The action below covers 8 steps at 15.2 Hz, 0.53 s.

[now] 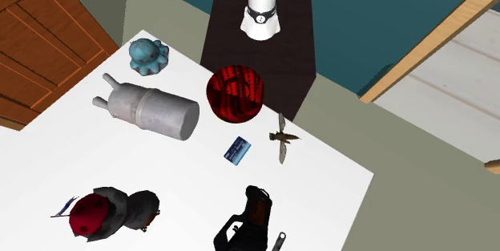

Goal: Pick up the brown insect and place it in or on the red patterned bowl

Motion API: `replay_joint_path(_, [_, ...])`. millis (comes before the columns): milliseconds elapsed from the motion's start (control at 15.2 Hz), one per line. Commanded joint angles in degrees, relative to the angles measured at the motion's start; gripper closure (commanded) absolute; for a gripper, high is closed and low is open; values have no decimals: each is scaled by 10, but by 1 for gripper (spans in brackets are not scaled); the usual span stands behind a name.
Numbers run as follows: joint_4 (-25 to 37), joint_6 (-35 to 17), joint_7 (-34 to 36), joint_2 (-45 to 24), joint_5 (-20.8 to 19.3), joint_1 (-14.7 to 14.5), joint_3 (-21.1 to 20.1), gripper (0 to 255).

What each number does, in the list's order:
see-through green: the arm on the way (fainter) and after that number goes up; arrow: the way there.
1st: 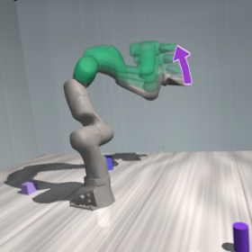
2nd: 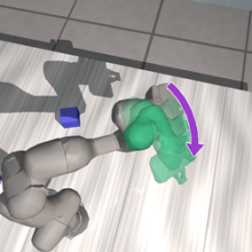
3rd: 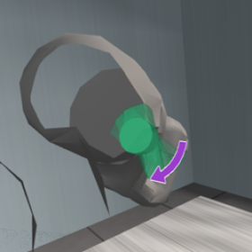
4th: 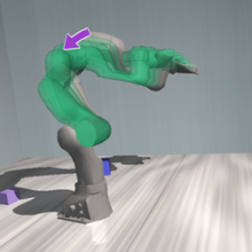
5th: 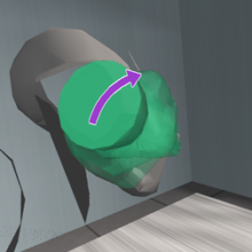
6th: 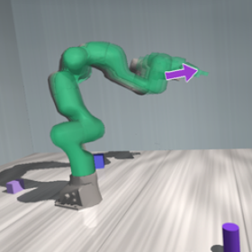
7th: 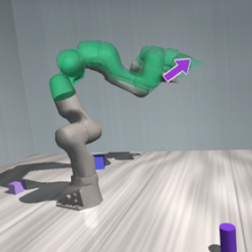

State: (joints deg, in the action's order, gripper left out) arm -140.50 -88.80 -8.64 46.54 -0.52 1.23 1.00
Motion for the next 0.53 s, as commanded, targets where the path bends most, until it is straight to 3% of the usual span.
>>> replay_joint_path(0, [0,0,0,0,0,0,0,0])
replay_joint_path(462, [9,-109,57,-138,16,-10,-45,0])
